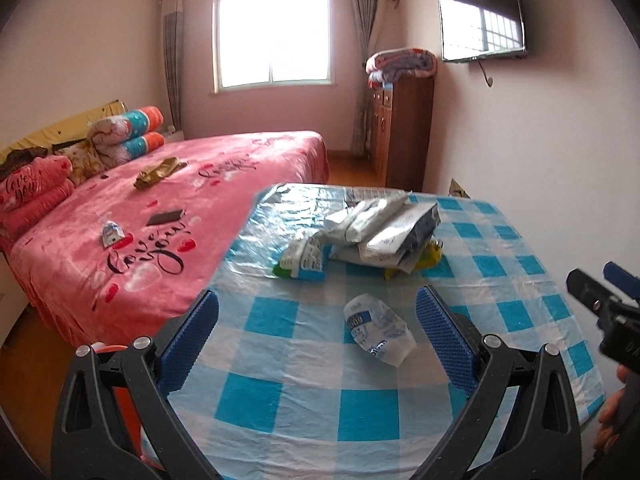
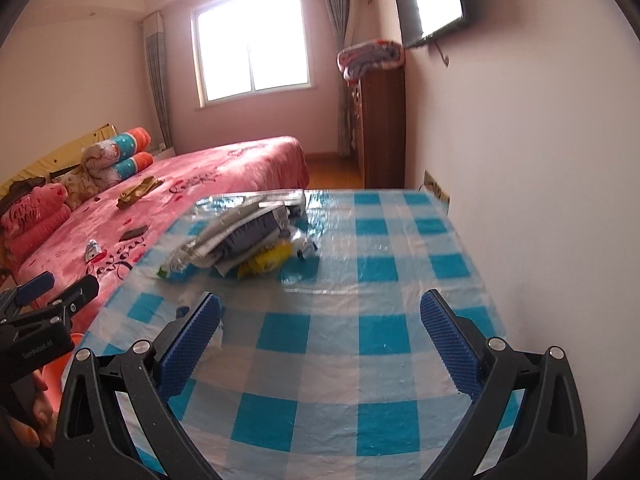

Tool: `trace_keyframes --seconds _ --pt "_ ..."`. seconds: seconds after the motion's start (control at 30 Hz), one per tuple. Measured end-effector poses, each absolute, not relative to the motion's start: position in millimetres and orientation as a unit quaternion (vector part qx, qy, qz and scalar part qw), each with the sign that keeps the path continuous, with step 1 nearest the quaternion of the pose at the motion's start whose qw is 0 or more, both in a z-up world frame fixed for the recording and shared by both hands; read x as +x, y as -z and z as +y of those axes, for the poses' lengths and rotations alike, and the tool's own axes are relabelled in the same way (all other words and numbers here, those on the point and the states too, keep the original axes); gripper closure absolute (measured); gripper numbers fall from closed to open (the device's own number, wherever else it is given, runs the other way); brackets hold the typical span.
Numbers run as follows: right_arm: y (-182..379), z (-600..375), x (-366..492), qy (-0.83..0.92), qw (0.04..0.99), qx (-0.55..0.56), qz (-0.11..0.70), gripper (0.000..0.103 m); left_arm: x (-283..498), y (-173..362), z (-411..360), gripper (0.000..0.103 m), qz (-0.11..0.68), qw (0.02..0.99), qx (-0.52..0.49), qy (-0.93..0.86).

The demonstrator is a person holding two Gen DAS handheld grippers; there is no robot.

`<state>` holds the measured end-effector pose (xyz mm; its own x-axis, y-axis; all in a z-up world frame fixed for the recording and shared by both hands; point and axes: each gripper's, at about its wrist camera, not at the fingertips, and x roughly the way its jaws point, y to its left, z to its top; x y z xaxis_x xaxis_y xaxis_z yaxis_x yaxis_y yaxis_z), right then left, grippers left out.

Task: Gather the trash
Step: 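Move both tools toward the trash piled on the checkered table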

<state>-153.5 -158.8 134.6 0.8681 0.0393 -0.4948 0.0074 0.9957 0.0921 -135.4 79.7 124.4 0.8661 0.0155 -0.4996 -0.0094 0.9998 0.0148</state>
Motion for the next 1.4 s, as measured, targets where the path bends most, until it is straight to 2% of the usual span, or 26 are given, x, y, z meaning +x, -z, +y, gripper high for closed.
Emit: trace_keyframes --seconds 0.43,1.4 --pt "-173.4 -154.8 -188.2 -0.015 0.983 0.043 0.18 0.004 -155.0 -142.1 93.8 0.004 0.228 0.973 0.002 -0.022" --pt "-183.1 -140.6 -206.4 0.012 0.991 0.004 0.136 0.004 -171.7 -160.9 100.3 0.004 0.188 0.982 -0.006 -0.008"
